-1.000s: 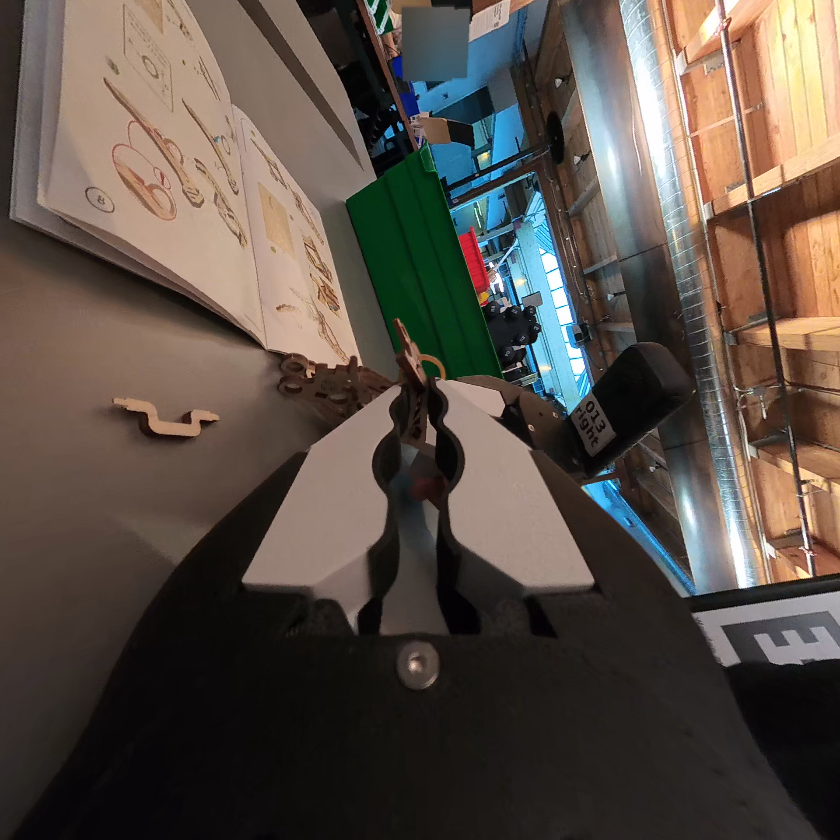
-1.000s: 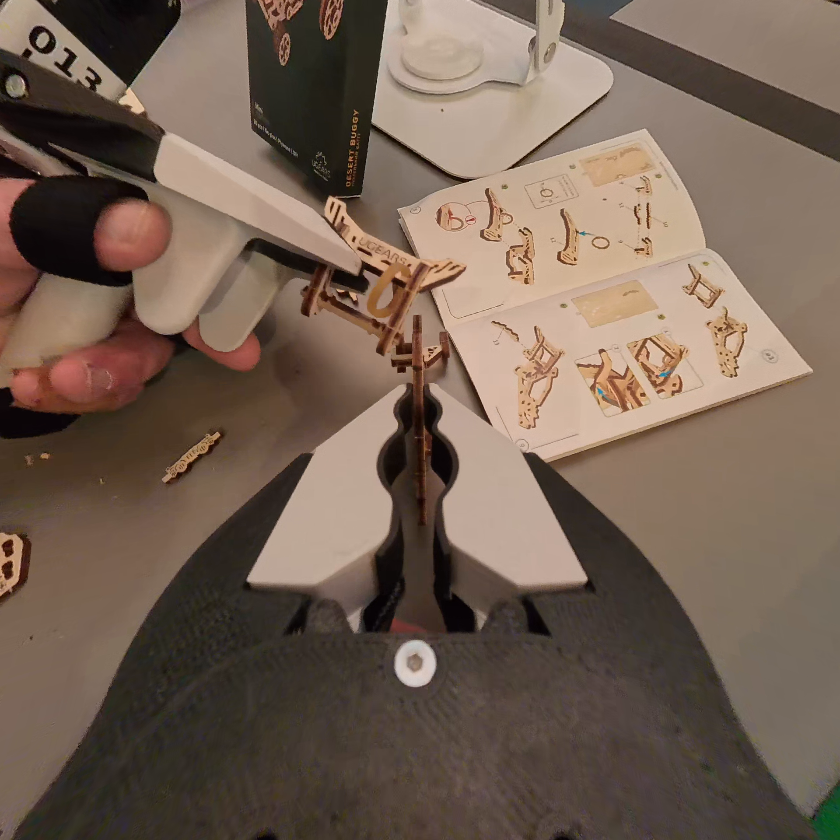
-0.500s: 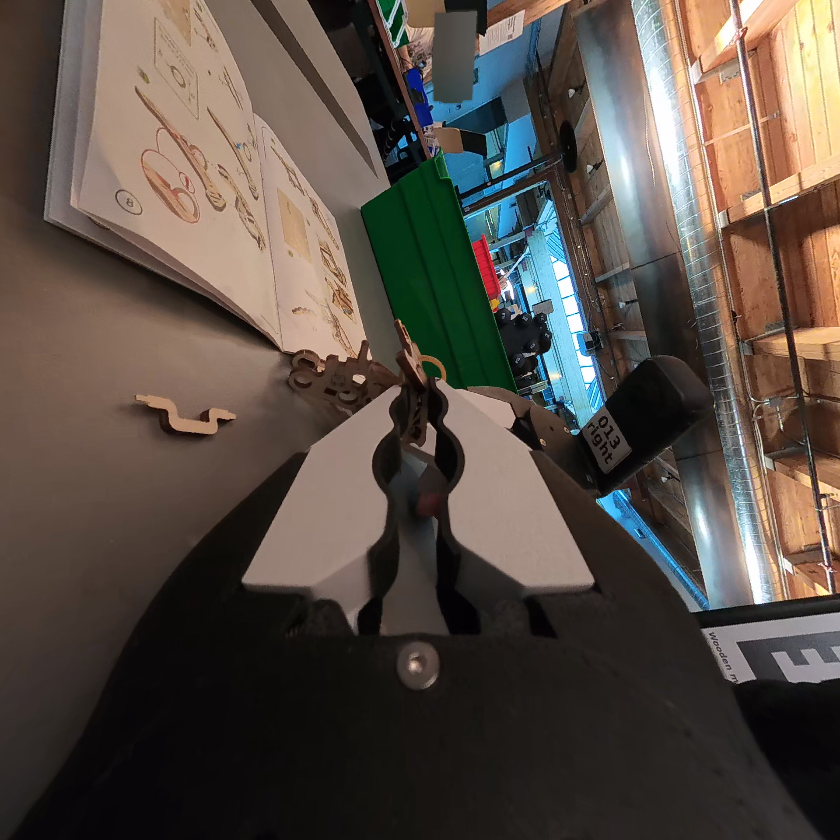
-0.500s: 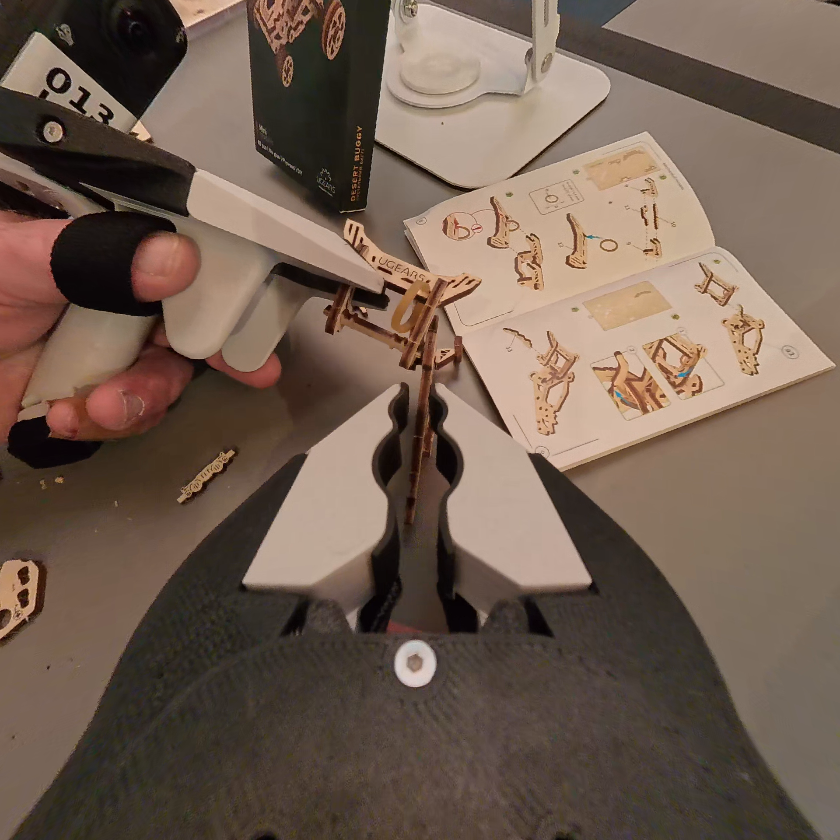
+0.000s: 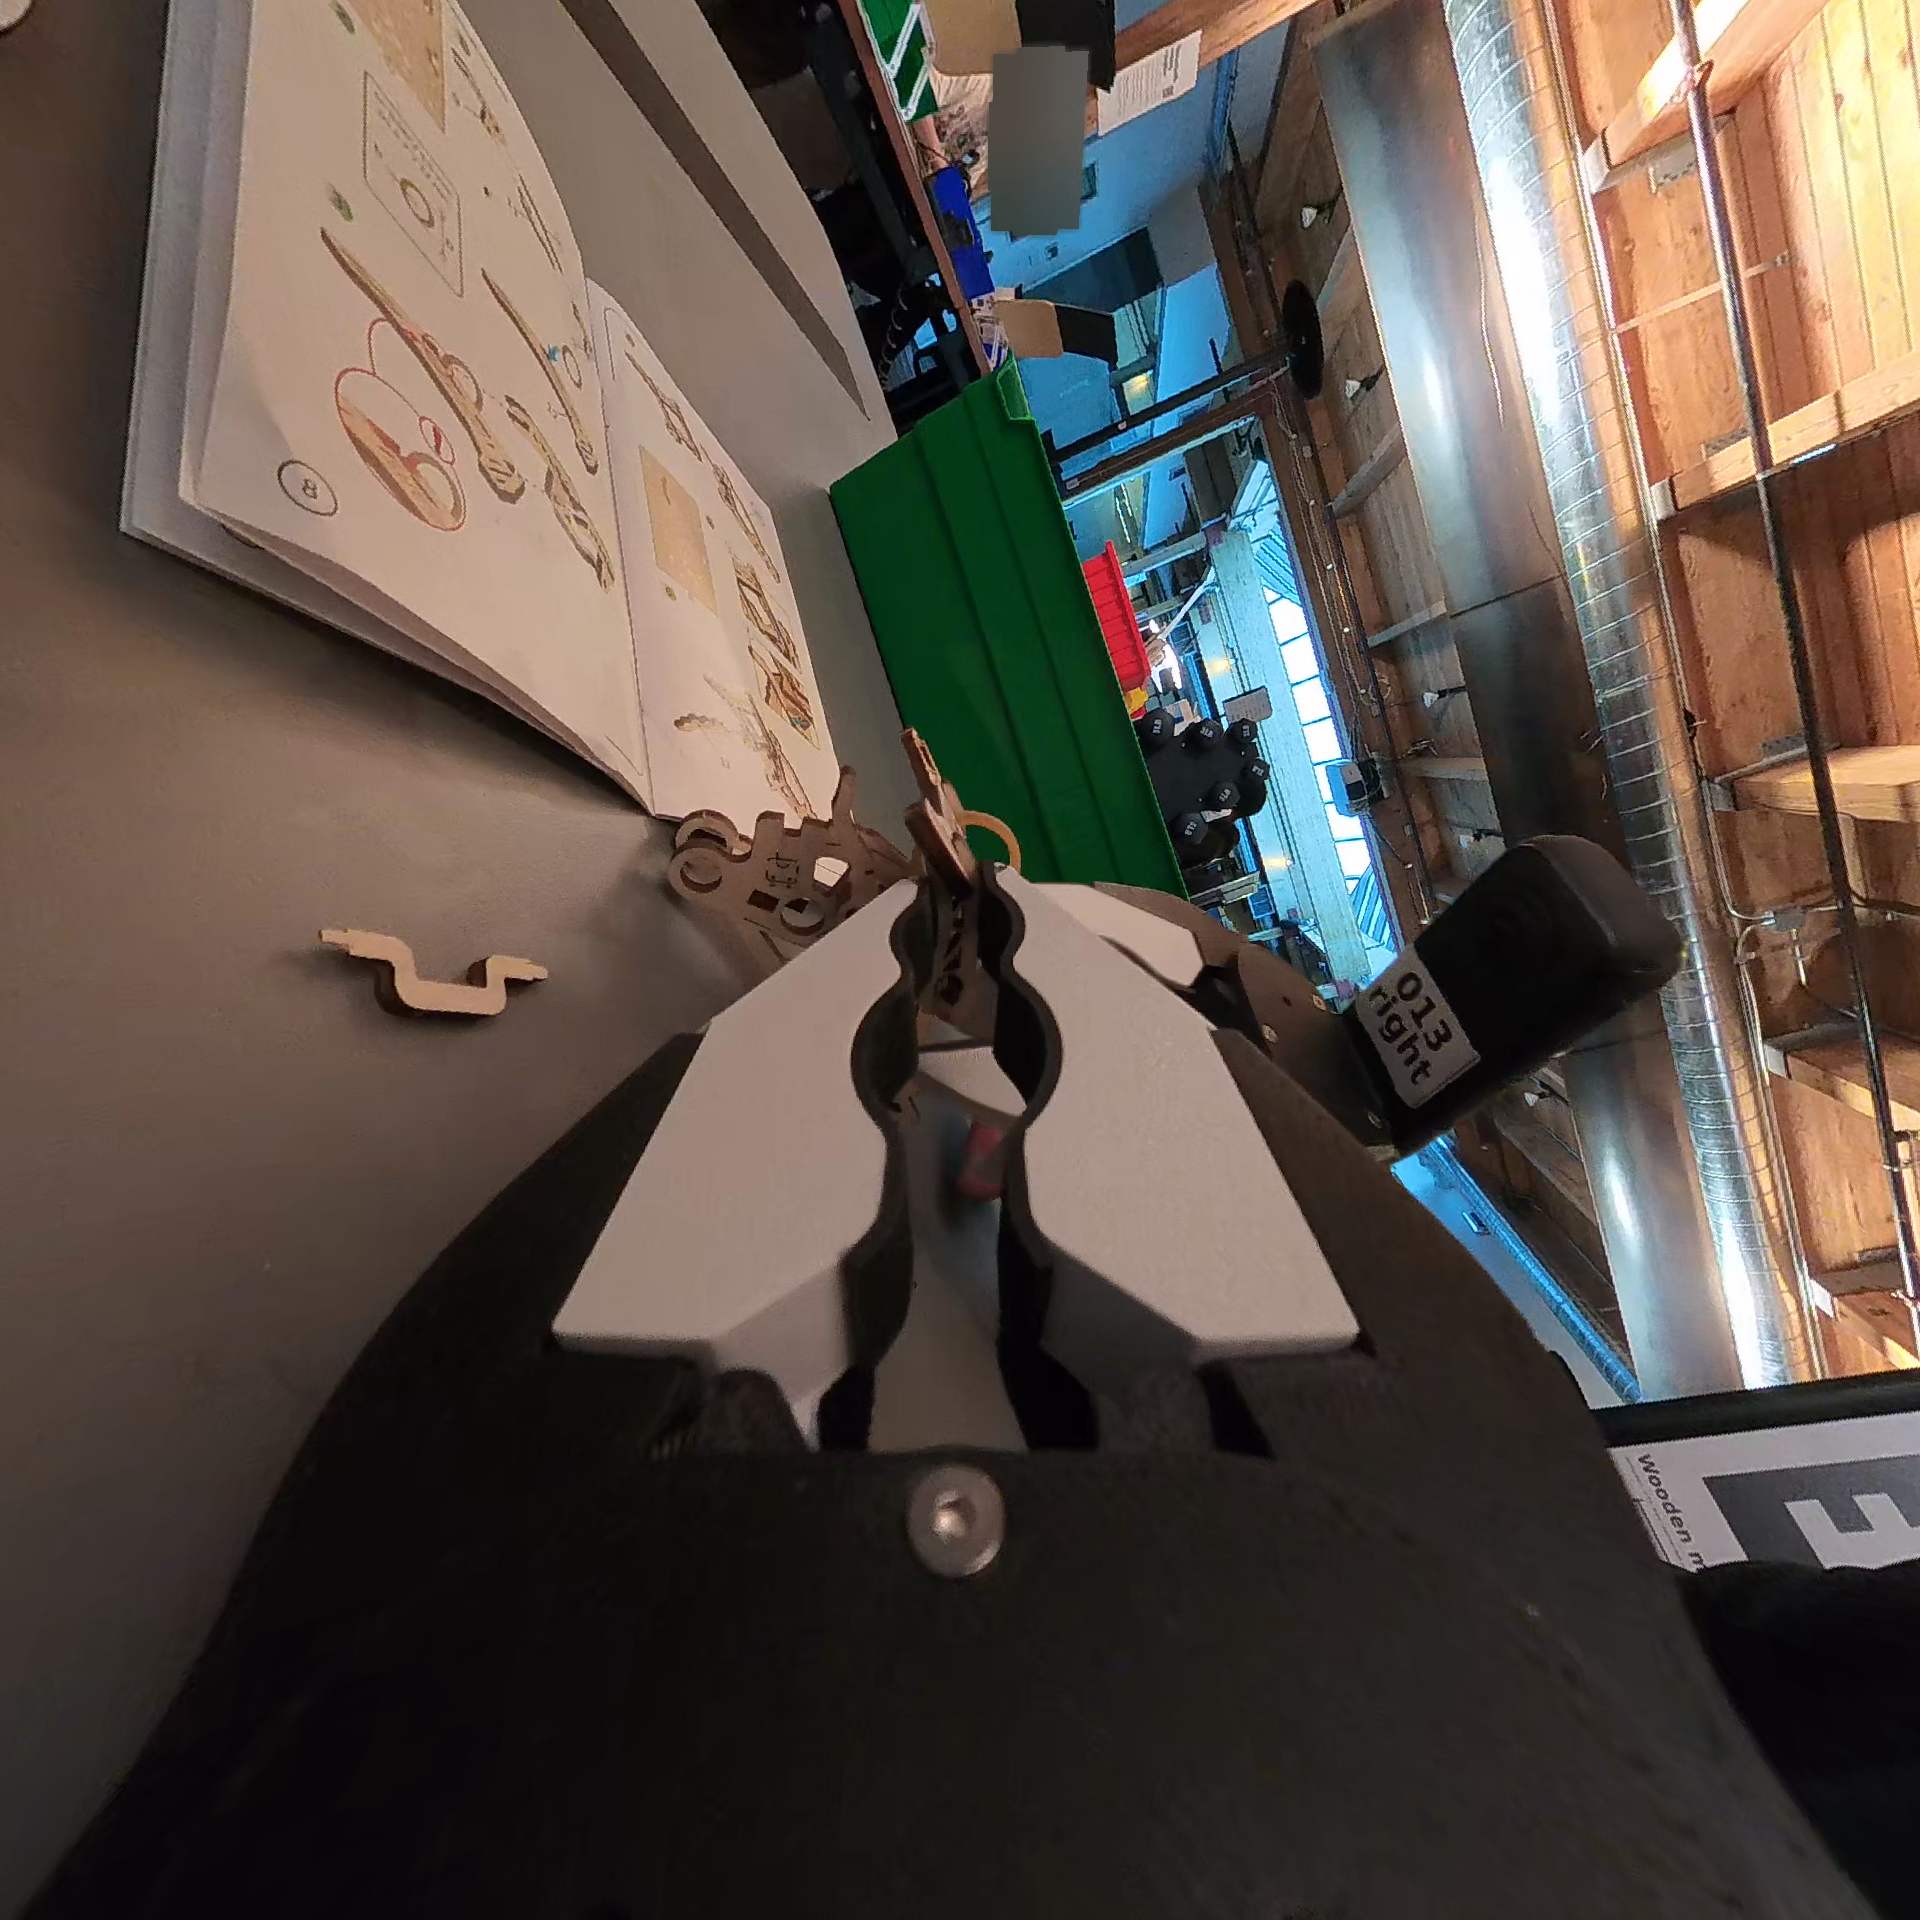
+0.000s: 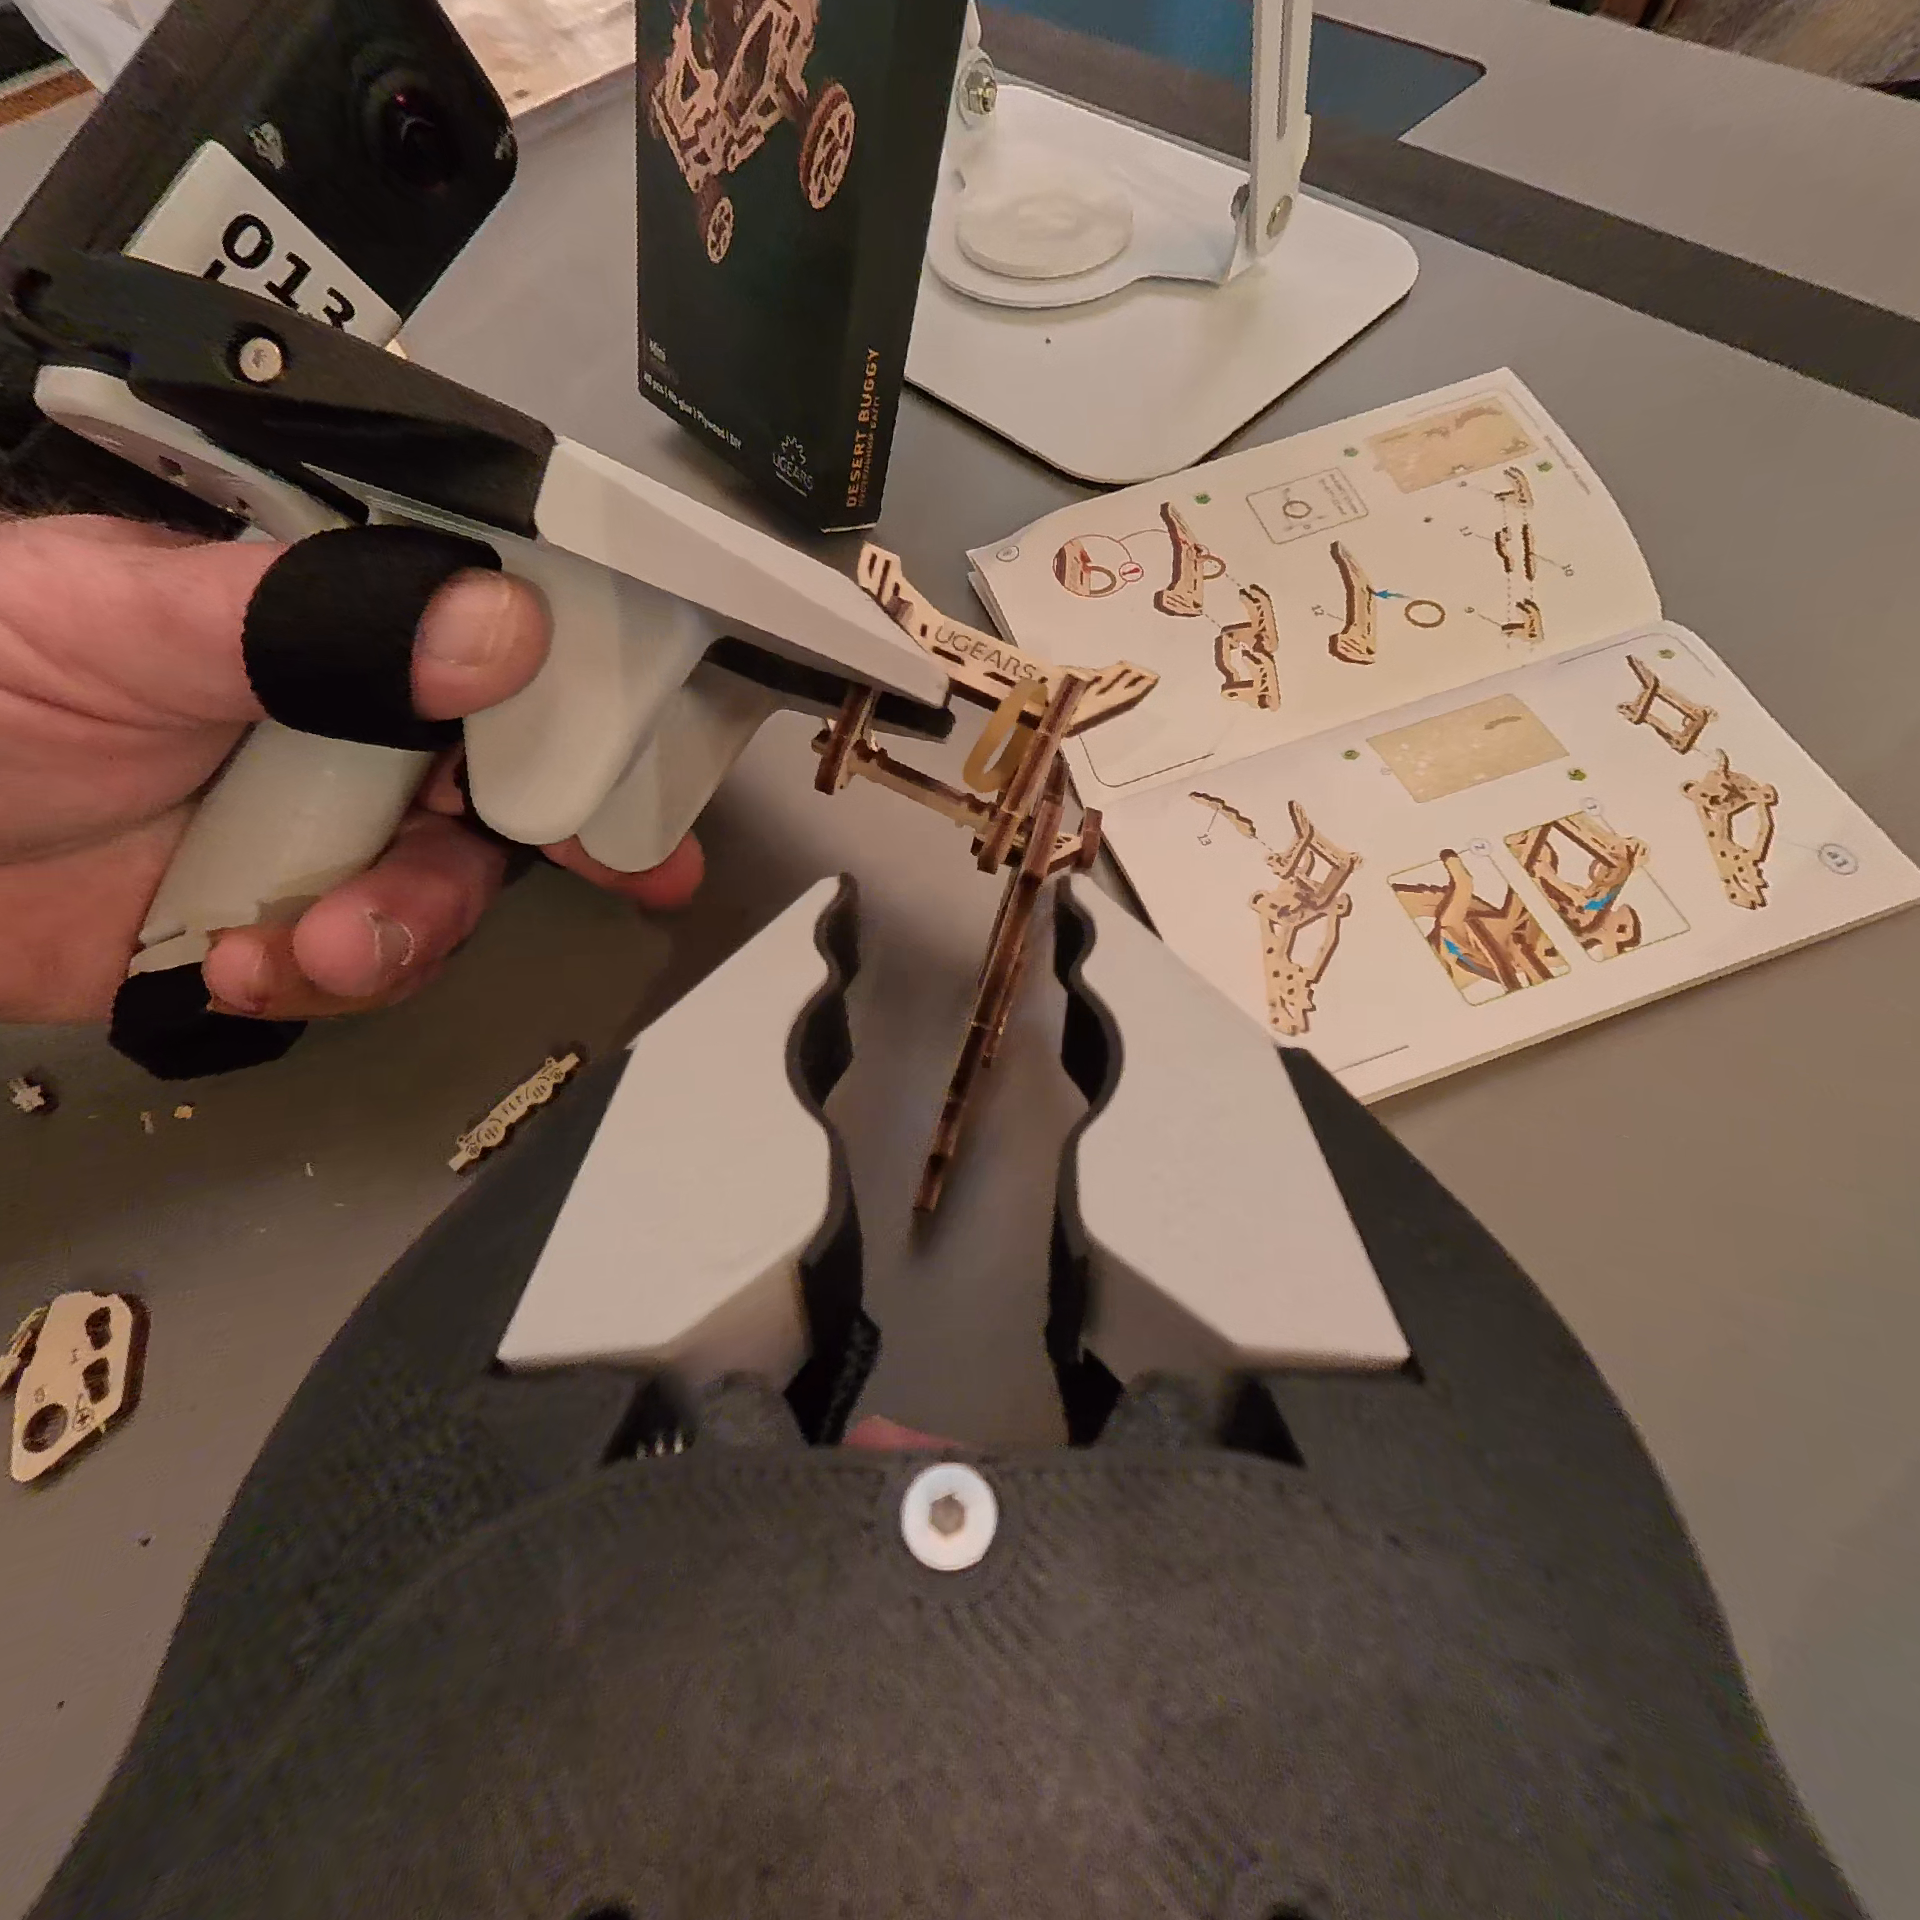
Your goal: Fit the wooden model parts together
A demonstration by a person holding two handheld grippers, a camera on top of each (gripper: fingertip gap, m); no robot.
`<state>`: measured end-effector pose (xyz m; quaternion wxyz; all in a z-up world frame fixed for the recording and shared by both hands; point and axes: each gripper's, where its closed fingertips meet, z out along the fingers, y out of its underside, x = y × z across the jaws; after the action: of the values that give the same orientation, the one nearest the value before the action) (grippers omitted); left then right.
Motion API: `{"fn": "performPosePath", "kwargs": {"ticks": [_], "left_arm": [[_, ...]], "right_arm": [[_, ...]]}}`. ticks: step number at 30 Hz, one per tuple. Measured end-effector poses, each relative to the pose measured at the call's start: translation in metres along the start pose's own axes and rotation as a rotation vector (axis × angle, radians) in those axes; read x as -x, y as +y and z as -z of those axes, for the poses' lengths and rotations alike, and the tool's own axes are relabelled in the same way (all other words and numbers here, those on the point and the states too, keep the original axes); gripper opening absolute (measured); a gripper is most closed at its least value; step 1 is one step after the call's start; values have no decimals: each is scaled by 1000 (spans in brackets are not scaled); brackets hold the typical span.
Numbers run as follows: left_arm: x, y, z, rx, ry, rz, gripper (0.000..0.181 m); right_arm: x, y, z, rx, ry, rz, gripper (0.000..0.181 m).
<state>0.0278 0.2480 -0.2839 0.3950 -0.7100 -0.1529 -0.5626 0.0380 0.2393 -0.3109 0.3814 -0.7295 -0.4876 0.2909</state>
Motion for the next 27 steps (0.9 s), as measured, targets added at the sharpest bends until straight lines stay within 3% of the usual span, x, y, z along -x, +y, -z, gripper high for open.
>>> {"fn": "performPosePath", "kwargs": {"ticks": [10,17,27], "left_arm": [[-4,0,2,-1,28,7,5],[-16,0,9,-7,141,117,5],[-12,-4,13,-26,172,187,5]], "right_arm": [[2,-1,-1,-3,11,5,44],[8,-14,8,-74,28,51,57],[17,-13,7,-81,31,59,56]]}}
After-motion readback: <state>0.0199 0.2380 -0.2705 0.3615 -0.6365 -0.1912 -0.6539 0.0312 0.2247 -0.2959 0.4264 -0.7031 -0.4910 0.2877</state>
